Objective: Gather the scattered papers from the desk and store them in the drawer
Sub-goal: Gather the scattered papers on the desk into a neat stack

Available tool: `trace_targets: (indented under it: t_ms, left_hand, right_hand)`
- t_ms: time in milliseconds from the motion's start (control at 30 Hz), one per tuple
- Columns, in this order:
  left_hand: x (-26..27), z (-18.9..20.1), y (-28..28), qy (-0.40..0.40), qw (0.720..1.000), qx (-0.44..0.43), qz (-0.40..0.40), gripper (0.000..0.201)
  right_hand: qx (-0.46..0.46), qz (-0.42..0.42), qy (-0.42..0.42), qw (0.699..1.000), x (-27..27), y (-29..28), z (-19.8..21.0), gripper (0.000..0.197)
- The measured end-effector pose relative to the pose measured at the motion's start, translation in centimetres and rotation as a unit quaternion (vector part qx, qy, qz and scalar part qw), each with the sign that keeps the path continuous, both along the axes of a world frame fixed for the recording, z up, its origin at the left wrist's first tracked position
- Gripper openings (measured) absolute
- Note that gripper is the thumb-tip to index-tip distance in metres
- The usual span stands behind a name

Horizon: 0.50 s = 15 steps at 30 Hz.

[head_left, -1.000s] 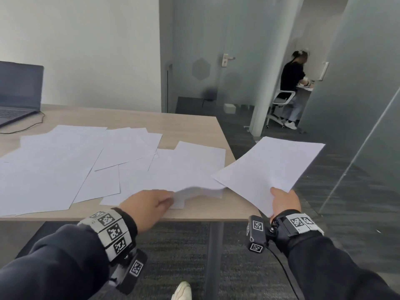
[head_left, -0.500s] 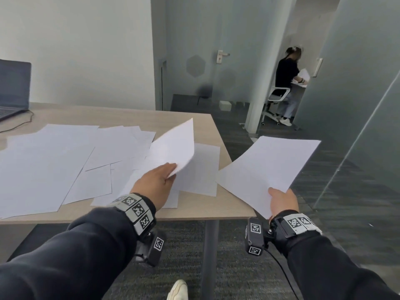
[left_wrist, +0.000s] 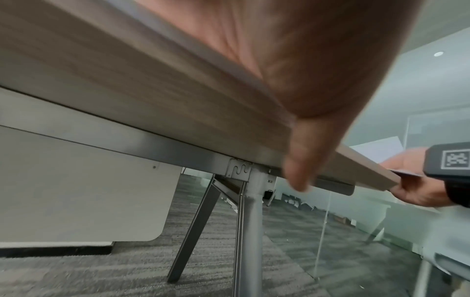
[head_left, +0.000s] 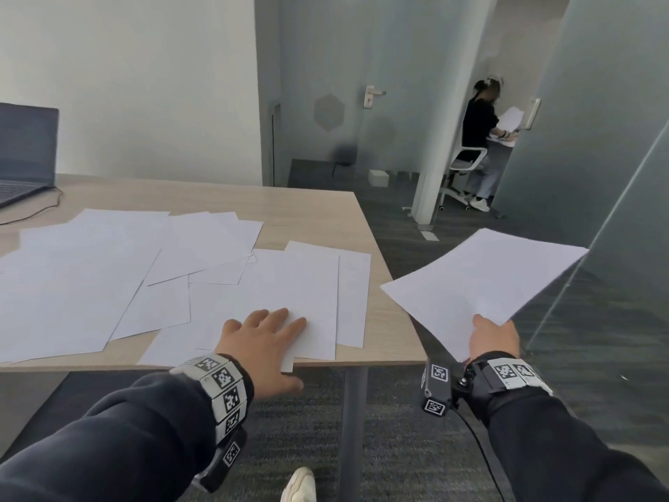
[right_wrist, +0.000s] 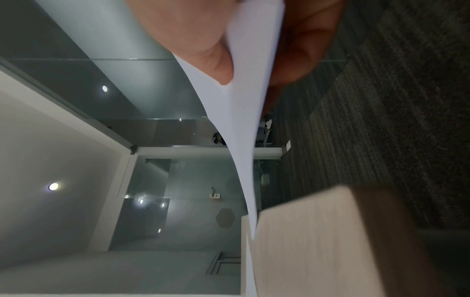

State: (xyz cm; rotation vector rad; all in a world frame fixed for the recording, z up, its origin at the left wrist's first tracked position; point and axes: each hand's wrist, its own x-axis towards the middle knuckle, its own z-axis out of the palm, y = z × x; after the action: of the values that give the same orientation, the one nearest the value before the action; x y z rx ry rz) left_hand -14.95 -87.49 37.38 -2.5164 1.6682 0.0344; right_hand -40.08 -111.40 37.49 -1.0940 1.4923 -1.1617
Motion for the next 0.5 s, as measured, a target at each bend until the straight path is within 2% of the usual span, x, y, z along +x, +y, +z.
trace_targets:
  t_ms: [100, 233, 333, 433, 500]
  left_hand:
    - [-0.1, -0.3, 0.5, -0.013, 0.999, -0.038, 0.000, 0.076]
    - [-0.3, 0.4, 0.9, 0.015, 0.999, -0.038, 0.006, 0.067]
    - [-0.5, 1.1, 1.3, 0.038, 0.997, -0.060, 0.014, 0.051]
    - [-0.4, 1.7, 1.5, 0.062, 0.993, -0.095, 0.044, 0.026]
    - [-0.1, 2.2, 1.6, 0.081, 0.985, -0.127, 0.080, 0.020]
  right_hand:
    - [-0.007, -0.006, 0.011, 1.000, -0.4, 0.4, 0.2, 0.036]
    - [-0.013, 0.019, 0.014, 1.000, -0.5, 1.5, 0.2, 0.034]
    - [-0.024, 0.034, 0.014, 0.999, -0.4, 1.9, 0.6, 0.033]
    - [-0.028, 0.039, 0.026, 0.998, -0.4, 2.2, 1.0, 0.035]
    - [-0.027, 0.039, 0.029, 0.998, -0.3, 2.3, 1.3, 0.035]
